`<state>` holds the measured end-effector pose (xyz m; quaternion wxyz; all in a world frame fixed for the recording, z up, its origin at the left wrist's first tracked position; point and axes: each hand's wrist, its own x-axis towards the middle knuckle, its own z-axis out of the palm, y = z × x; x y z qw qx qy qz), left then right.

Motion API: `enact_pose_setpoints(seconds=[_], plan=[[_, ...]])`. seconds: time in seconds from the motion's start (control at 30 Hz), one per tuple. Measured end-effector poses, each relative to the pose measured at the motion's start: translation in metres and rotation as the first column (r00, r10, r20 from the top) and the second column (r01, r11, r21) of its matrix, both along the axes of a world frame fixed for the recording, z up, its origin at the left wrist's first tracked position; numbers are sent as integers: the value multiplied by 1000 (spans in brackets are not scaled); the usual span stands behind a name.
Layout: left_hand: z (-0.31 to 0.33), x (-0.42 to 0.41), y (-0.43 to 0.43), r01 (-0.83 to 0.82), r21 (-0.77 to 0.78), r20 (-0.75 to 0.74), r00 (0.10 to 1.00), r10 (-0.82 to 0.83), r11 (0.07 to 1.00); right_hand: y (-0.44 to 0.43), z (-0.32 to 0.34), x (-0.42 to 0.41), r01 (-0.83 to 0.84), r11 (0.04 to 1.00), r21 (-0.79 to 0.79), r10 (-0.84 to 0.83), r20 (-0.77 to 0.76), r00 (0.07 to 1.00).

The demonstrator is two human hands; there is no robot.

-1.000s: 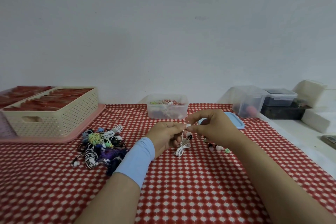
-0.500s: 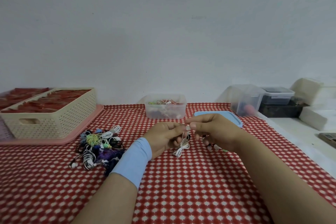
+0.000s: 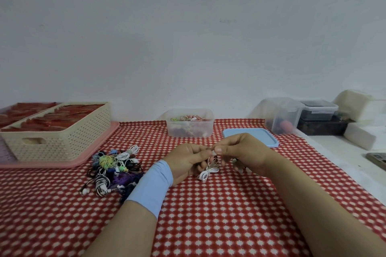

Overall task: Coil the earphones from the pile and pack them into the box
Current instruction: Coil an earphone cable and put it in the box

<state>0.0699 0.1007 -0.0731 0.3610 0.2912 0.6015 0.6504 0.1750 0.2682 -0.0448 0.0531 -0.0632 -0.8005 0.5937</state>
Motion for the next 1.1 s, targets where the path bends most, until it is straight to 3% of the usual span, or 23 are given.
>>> enact_pose_setpoints(seconds=[0.23, 0.33, 0.47, 0.63, 0.8, 1.0, 1.1], plan=[[5, 2, 1, -6, 57, 68, 998, 2, 998, -1, 1, -2, 35, 998, -56, -40, -88, 995], [4, 2, 0, -43, 5, -1, 999, 43, 999, -5, -4, -6, 91, 996, -3, -91, -95, 991], [4, -1, 2, -223, 11, -107, 969, 222, 975, -3, -4, -9, 195, 981, -7, -194, -134, 972], [7, -3, -3, -351, 39, -172, 920, 352, 936, 5, -5, -13, 289, 900, 327, -234, -199, 952], [11, -4, -5, -337, 120, -141, 925, 352, 934, 0, -3, -15, 137, 756, 639, -103, -91, 991], [16, -11, -19, -343, 114, -229, 904, 360, 933, -12, 2, -30, -26, 522, 853, -25, 46, 999], [15, -15, -24, -357, 81, -254, 895, 366, 930, -14, -3, -40, -24, 485, 874, -12, 34, 999]])
